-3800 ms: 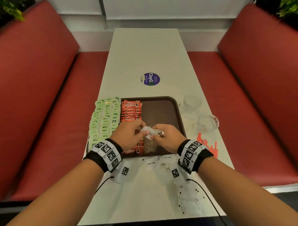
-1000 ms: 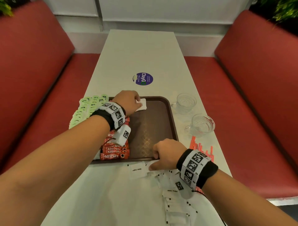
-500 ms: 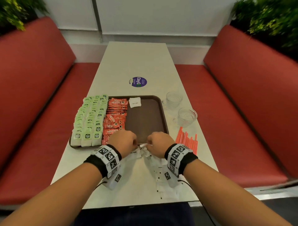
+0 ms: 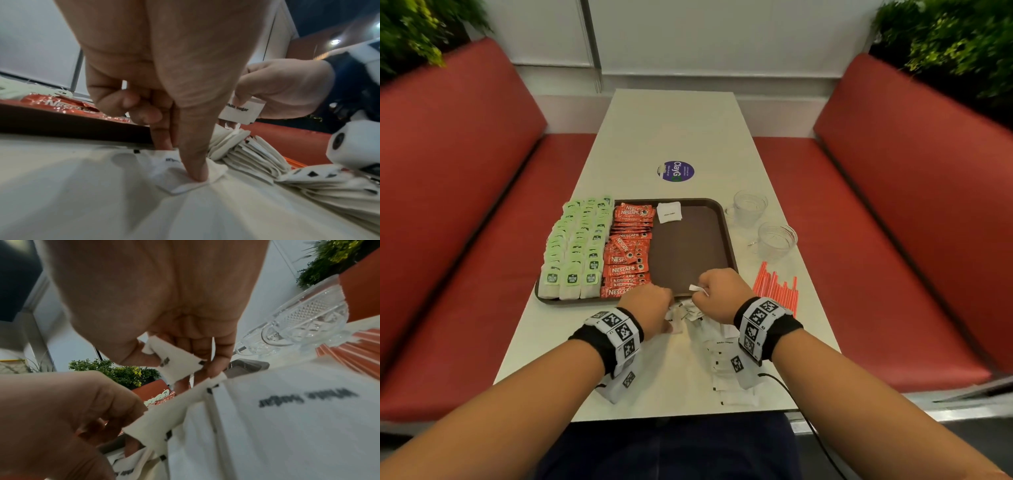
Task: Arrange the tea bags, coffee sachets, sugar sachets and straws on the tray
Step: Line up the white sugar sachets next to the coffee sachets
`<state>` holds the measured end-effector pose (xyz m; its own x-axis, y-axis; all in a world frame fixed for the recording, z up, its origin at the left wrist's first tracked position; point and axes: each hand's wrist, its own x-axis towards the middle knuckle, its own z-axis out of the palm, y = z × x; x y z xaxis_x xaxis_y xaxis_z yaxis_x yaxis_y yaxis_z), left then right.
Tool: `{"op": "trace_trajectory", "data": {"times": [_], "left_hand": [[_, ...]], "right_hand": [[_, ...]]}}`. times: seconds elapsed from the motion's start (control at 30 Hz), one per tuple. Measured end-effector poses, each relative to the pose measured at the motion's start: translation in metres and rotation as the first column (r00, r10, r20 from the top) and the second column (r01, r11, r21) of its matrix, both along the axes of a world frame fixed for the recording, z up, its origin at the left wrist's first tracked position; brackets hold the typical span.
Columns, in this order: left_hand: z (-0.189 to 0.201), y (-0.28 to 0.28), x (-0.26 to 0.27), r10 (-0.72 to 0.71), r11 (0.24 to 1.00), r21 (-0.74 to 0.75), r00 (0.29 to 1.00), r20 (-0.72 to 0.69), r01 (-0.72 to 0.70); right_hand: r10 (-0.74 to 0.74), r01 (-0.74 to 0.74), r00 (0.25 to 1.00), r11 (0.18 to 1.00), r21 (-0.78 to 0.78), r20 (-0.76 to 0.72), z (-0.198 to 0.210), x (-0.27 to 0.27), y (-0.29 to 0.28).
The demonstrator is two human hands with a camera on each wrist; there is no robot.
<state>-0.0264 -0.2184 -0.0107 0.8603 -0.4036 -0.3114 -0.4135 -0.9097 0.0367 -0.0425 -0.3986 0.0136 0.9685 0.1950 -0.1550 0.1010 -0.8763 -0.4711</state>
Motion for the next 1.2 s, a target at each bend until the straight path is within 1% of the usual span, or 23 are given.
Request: {"op": "trace_trajectory", "data": {"times": [0.1,0.17,0.2,0.3,0.4,0.47,0.53,0.6,0.67,0.73,0.77,0.8,0.9,1.0,1.03,1.1,1.2], "left_hand": [[0.003,-0.001,0.003,-0.062,0.998,0.027,0.997,-0.039,0.063],[0.004,0.0,0.006,-0.085,0.996,0.014,0.993,-0.077,0.086],[0.004,0.001,0.007,-0.091,0.996,-0.006,0.991,-0.102,0.091],[0.006,0.006,0.01,-0.12,0.992,-0.065,0.98,-0.159,0.11],[0.011,0.012,0.018,-0.179,0.978,-0.128,0.977,-0.119,0.163],[0.019,0.017,0.028,-0.156,0.959,-0.252,0.985,-0.074,0.133],[0.028,0.021,0.038,-0.081,0.913,-0.405,0.996,-0.04,0.058],[0.036,0.023,0.047,-0.015,0.863,-0.505,1.0,-0.001,0.013],[0.038,0.023,0.056,0.017,0.823,-0.569,0.999,0.031,0.004],[0.036,0.023,0.066,0.046,0.774,-0.632,0.999,0.008,-0.03],[0.035,0.024,0.07,0.051,0.763,-0.645,0.999,-0.009,-0.045],[0.036,0.023,0.075,0.047,0.766,-0.64,0.999,-0.023,-0.051],[0.042,0.02,0.086,-0.013,0.829,-0.559,0.998,-0.059,-0.022],[0.046,0.015,0.104,-0.038,0.869,-0.495,0.998,-0.053,0.006],[0.046,0.014,0.114,-0.018,0.877,-0.481,0.999,-0.039,-0.003],[0.045,0.011,0.14,0.071,0.882,-0.467,0.997,0.012,-0.057],[0.039,0.008,0.185,0.255,0.879,-0.43,0.965,0.063,-0.205]], "right_hand": [[0.006,-0.006,1.0,1.0,0.004,0.005,0.002,0.002,0.002],[0.008,-0.008,1.0,1.0,-0.006,0.017,0.002,0.004,0.003],[0.002,-0.002,1.0,1.0,0.011,0.015,0.001,0.004,0.004],[-0.033,0.036,0.999,0.991,0.125,-0.026,-0.002,0.005,0.005],[-0.012,0.017,1.0,0.983,0.185,-0.026,-0.004,0.006,0.004],[0.024,-0.018,0.999,0.984,0.18,-0.033,-0.003,0.01,0.003],[0.082,-0.077,0.996,0.985,0.152,-0.028,-0.003,0.015,0.004],[0.122,-0.119,0.992,0.98,0.159,-0.008,-0.003,0.021,0.007],[0.104,-0.107,0.994,0.978,0.181,0.028,-0.002,0.03,0.01],[0.048,-0.061,0.997,0.979,0.197,0.067,-0.001,0.041,0.011],[0.024,-0.041,0.996,0.977,0.209,0.086,0.0,0.046,0.01],[0.005,-0.028,0.995,0.974,0.225,0.102,-0.001,0.052,0.009],[-0.031,0.001,0.994,0.958,0.286,0.101,0.0,0.066,0.003],[-0.035,0.007,0.995,0.957,0.291,0.094,-0.002,0.079,0.0],[-0.048,0.018,0.995,0.953,0.303,0.091,-0.002,0.083,0.0],[-0.078,0.061,0.996,0.93,0.362,0.034,0.001,0.087,-0.001],[-0.054,0.089,0.995,0.889,0.449,-0.09,0.003,0.091,-0.006]]}}
